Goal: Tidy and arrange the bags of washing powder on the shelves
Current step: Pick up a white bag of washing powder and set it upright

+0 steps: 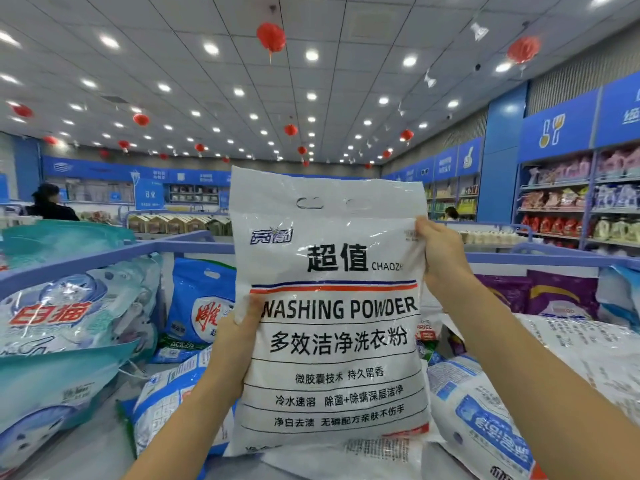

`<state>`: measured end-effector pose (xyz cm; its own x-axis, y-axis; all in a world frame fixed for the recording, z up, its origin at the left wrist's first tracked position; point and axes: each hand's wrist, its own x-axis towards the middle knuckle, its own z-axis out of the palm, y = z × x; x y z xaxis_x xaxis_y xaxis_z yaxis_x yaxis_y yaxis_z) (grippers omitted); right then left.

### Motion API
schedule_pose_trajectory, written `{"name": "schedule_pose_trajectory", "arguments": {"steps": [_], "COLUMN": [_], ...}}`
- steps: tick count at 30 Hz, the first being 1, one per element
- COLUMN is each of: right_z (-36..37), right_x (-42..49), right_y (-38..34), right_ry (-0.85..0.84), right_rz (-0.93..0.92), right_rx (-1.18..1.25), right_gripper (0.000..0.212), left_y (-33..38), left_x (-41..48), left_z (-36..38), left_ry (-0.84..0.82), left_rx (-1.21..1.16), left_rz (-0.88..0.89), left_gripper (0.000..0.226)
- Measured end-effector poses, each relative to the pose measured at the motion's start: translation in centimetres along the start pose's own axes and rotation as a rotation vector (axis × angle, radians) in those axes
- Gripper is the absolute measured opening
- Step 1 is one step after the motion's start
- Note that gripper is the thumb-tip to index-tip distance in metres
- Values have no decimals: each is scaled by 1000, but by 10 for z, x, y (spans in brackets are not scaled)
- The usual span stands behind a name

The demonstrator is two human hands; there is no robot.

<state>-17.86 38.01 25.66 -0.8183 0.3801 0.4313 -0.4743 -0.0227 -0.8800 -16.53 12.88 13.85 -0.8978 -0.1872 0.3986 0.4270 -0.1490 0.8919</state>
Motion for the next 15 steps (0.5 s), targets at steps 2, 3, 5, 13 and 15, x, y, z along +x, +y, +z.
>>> {"name": "schedule_pose_trajectory", "arguments": {"steps": [2, 3, 5, 13, 15], "right_z": [-4, -4, 5, 112, 114], "right_x": [2, 2, -2, -1, 2], "right_y": [-11, -21, -49, -83, -80], "right_ry": [90, 143, 175, -376, -295], "right_rz": [-226, -391, -749, -874, -943], "right_rx": [-224, -306, -424, -1135, -1080], "right_gripper": [12, 16, 33, 39, 44], "left_y": [4, 5, 8, 19, 18], "left_x": [0, 2, 3, -1, -3], "left_z": [3, 4, 7, 19, 17], "left_ry": [-7, -16, -18, -129, -168], "left_rx": [-1, 4, 17, 2, -5], "left_rz": [12, 12, 14, 21, 38], "left_gripper": [41, 43, 41, 46, 66]}}
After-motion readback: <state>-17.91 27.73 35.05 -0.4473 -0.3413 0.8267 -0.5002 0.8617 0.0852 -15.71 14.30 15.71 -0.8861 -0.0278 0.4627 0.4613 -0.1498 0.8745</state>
